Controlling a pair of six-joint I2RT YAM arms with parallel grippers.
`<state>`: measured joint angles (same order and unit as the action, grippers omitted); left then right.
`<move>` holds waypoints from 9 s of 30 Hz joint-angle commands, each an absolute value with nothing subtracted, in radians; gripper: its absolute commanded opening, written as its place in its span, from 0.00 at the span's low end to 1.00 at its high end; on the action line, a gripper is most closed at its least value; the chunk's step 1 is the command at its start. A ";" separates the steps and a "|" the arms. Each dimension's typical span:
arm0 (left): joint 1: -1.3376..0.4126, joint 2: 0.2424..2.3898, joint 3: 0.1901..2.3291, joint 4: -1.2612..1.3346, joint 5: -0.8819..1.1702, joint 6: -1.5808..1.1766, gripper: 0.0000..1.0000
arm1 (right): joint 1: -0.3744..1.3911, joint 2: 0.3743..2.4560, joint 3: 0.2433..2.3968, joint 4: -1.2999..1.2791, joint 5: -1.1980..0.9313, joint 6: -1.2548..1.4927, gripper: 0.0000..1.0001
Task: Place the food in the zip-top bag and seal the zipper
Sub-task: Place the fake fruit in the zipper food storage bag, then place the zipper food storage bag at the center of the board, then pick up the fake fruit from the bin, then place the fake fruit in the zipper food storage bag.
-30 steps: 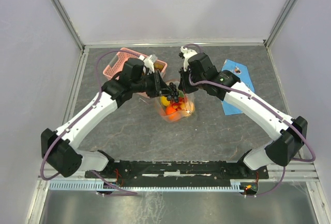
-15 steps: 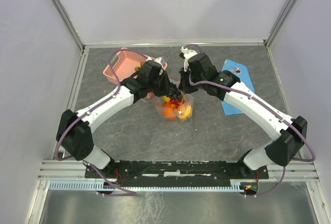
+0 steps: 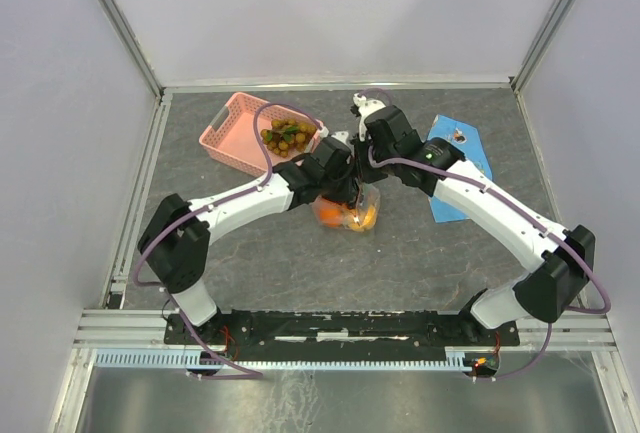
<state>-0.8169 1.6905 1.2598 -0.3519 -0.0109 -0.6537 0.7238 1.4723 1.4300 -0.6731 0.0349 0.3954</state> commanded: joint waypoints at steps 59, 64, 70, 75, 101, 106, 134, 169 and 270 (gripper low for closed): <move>-0.848 1.324 1.419 -0.638 -0.093 -0.604 0.77 | 0.727 1.410 1.346 -0.571 0.230 0.441 0.02; -0.848 1.265 1.415 -0.717 -0.133 -0.633 0.77 | 0.727 1.421 1.376 -0.581 0.219 0.426 0.02; -0.847 1.266 1.312 -0.580 -0.084 -0.661 0.77 | 0.728 1.441 1.376 -0.540 0.138 0.433 0.02; -0.847 1.291 1.207 -0.352 -0.080 -0.675 0.77 | 0.728 1.453 1.371 -0.482 0.050 0.462 0.01; -0.845 1.139 1.213 -0.101 -0.017 -0.743 0.76 | 0.729 1.408 1.382 -0.563 0.133 0.432 0.02; -0.845 1.100 1.257 -0.325 -0.115 -0.739 0.71 | 0.729 1.392 1.389 -0.590 0.199 0.432 0.02; -0.845 1.356 1.458 -0.624 -0.028 -0.670 0.03 | 0.730 1.274 1.473 -0.765 0.382 0.294 0.02; -0.421 1.312 1.313 -0.493 0.133 -0.653 0.68 | 0.730 1.194 1.286 -0.646 0.503 0.328 0.02; -0.625 0.940 1.059 -0.121 0.230 -0.611 0.03 | 0.727 1.286 1.348 -0.656 0.361 0.458 0.02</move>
